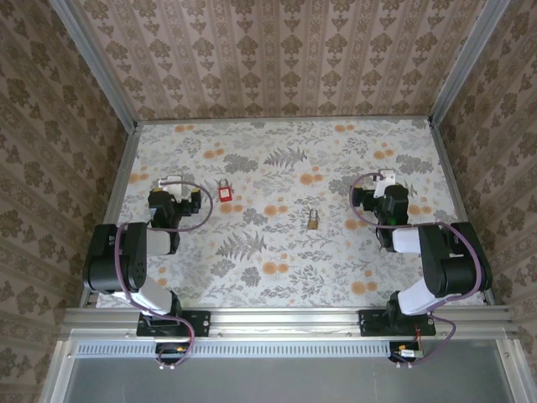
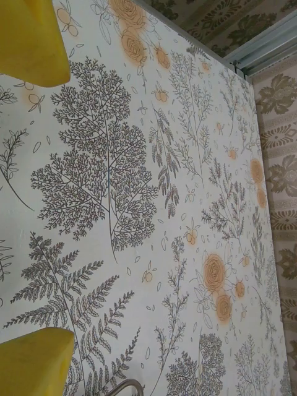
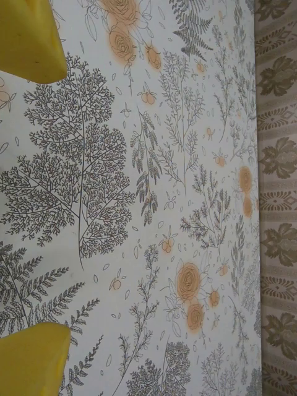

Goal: Unlock with the key

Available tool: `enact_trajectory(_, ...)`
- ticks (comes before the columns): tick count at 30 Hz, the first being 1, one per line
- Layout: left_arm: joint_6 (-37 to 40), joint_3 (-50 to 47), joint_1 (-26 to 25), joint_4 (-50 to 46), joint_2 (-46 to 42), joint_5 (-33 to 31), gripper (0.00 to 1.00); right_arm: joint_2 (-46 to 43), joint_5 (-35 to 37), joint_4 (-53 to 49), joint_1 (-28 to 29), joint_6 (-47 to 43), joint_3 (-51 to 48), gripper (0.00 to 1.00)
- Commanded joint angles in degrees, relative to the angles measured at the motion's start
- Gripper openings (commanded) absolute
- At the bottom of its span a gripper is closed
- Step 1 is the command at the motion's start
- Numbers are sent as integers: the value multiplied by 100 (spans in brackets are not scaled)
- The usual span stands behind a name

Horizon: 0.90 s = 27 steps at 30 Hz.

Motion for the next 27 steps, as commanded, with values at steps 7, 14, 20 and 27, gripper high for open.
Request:
enact_trajectory(7, -6, 101, 38, -30, -71, 108, 100, -18, -114, -35, -22, -35, 56, 100)
enact_trajectory(14, -1, 101, 38, -31, -72, 101, 100, -18, -109, -35, -25, -35, 56, 100)
enact_trajectory(20, 20, 92, 3, -15, -78, 44, 100, -18, -116, -35, -23, -35, 55, 100)
enact_trajectory(27, 38, 83, -41, -4, -76, -31, 100, -14, -122, -26, -27, -35, 51, 100)
